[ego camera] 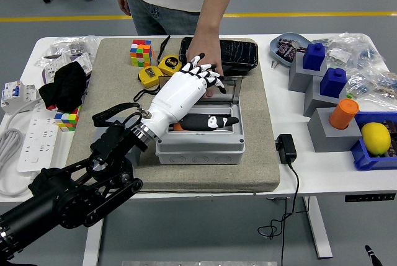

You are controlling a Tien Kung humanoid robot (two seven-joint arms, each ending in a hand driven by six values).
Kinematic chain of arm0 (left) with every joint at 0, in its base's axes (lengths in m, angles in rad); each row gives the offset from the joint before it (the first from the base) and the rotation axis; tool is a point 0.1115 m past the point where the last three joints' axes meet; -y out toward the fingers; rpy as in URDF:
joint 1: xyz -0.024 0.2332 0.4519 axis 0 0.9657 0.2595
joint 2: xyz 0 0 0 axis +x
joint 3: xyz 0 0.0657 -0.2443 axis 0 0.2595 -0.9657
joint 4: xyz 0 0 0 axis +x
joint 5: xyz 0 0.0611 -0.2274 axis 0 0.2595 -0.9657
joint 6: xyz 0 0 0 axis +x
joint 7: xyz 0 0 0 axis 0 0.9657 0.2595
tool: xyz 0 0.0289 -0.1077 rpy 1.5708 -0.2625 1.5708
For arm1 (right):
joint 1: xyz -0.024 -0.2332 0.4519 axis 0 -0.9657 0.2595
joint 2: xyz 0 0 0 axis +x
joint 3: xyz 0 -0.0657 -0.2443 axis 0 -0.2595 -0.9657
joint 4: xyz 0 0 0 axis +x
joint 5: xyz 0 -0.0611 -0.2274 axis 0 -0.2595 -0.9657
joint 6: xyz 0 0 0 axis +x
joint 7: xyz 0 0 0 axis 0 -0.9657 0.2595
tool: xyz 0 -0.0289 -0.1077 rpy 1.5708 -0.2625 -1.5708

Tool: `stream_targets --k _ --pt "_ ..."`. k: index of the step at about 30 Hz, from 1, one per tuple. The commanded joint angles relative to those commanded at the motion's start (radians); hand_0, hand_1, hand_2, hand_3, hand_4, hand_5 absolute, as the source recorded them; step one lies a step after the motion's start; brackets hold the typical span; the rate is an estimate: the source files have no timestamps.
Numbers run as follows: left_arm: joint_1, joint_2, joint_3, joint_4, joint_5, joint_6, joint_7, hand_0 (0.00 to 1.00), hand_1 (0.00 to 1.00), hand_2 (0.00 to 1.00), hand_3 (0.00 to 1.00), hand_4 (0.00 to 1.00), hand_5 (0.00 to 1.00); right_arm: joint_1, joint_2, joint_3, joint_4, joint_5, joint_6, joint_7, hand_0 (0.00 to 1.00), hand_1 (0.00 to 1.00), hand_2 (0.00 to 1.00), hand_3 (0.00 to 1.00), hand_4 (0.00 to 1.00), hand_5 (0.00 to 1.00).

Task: Fetch the battery,place it into the box,close the lid of the box

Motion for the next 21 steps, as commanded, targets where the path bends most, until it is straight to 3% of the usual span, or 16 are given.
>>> stream_targets --k 4,5,21 --pt "-0.010 0.008 -0.036 0.027 0.012 -0.018 0.012 0.998 0.918 0.804 0.763 0.998 0.998 0.000 -0.001 0.001 0.000 -0.002 0.000 -0.001 0.864 0.827 0.775 0.788 0.998 0.998" --pt "-0.010 0.009 -0.041 0.028 0.013 -0.017 0.012 0.998 0.946 0.834 0.843 0.998 0.998 0.000 -0.001 0.002 0.000 -0.002 0.000 -0.001 0.864 0.827 0.775 0.788 0.998 0.998" --pt "-0.005 0.019 -0.030 0.049 0.029 -0.037 0.038 0.998 0.949 0.833 0.828 0.998 0.998 -0.002 0.000 0.007 0.000 -0.007 -0.001 -0.003 0.863 0.827 0.775 0.789 0.998 0.998"
